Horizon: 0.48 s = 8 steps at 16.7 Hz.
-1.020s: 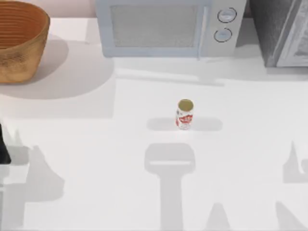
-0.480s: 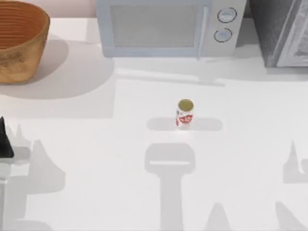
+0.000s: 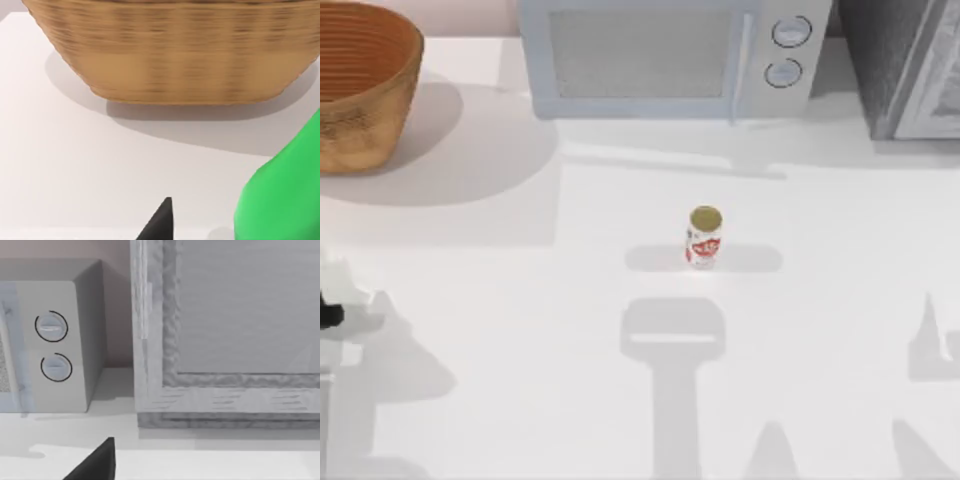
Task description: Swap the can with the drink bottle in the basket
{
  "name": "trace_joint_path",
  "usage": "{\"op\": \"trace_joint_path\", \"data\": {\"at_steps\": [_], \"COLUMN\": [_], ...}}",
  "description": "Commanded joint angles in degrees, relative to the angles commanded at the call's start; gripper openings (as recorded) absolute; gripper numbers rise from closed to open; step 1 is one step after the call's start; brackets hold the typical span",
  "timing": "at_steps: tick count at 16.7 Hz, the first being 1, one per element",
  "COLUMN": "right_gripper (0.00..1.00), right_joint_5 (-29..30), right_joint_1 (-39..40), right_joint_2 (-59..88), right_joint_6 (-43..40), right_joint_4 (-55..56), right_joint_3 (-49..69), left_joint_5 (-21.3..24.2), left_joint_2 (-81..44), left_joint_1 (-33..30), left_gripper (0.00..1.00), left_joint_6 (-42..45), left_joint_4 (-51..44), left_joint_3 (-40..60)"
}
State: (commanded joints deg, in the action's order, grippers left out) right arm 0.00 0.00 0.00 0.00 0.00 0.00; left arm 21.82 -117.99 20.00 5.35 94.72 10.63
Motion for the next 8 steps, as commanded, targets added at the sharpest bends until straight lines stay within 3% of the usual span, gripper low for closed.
{"op": "trace_joint_path", "data": {"at_steps": [6,8], "right_gripper": [1.0,1.0], "right_joint_5": [0.0,0.0], "right_joint_1": [0.0,0.0], "right_joint_2": [0.0,0.0], "right_joint_6": [0.0,0.0], "right_joint_4": [0.0,0.0], "right_joint_3": [0.0,0.0], "left_joint_5": [0.0,0.0], "left_joint_2": [0.0,0.0], "left_joint_1": [0.0,0.0], "left_gripper": [0.02,0.0], "left_joint_6": [0.0,0.0], "left_joint_4": [0.0,0.0], "left_joint_3": [0.0,0.0]}}
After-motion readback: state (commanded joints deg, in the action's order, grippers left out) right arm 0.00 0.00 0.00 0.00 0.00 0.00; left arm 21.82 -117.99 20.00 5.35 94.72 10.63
